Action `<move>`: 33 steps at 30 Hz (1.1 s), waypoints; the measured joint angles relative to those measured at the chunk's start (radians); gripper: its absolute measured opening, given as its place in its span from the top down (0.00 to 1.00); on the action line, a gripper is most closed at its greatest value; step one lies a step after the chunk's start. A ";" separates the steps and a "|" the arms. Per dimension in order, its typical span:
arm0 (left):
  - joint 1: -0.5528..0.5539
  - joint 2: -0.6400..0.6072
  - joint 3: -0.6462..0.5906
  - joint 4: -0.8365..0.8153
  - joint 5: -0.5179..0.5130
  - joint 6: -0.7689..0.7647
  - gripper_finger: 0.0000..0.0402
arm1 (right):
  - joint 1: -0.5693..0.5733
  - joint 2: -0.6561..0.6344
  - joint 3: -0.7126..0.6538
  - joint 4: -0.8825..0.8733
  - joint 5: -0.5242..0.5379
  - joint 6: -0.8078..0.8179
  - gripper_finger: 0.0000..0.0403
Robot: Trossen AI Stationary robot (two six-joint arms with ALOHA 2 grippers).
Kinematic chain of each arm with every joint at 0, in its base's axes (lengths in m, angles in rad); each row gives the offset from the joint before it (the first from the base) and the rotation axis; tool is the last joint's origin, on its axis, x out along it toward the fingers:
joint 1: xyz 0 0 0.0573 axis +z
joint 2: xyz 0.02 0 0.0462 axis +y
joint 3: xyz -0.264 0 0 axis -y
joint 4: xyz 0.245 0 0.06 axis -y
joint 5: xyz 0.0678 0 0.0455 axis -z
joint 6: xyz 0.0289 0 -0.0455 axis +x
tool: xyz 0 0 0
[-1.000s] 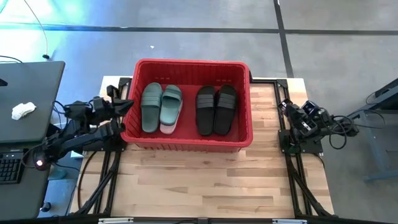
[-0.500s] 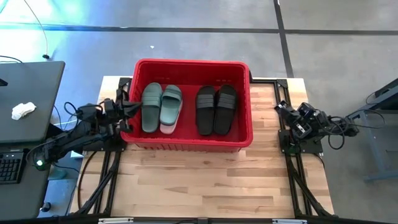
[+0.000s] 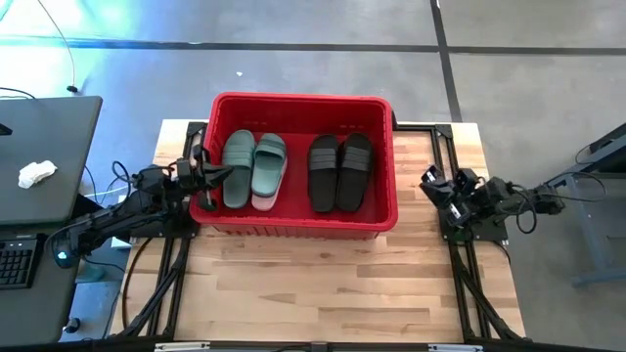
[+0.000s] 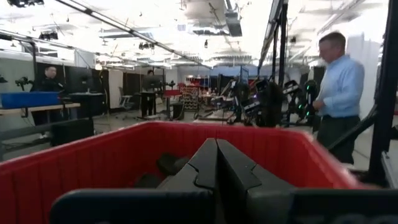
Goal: Pick and place slides into bin
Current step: Return to Home Position
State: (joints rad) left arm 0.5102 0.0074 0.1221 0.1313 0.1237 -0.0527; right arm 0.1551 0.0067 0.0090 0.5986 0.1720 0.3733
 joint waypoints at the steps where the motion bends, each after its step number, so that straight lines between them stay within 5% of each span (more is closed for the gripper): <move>1: 0.000 0.000 -0.006 -0.001 0.000 0.010 1.00 | 0.000 0.000 0.000 -0.025 0.000 0.000 1.00; 10: 0.000 0.000 -0.023 0.005 0.023 0.172 1.00 | 0.000 0.000 0.000 -0.205 -0.004 -0.186 1.00; 16: 0.000 0.000 -0.024 0.000 0.025 0.103 1.00 | 0.000 0.000 0.000 -0.273 0.012 -0.392 1.00; 21: 0.000 0.001 -0.025 -0.007 0.026 -0.043 1.00 | 0.000 0.000 0.000 -0.304 0.060 -0.408 1.00; 33: 0.000 0.001 -0.025 -0.008 0.026 -0.057 1.00 | 0.000 0.000 -0.001 -0.333 0.068 -0.408 1.00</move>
State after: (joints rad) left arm 0.5102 0.0082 0.0967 0.1234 0.1497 -0.1093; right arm 0.1547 0.0071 0.0082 0.2661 0.2401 -0.0345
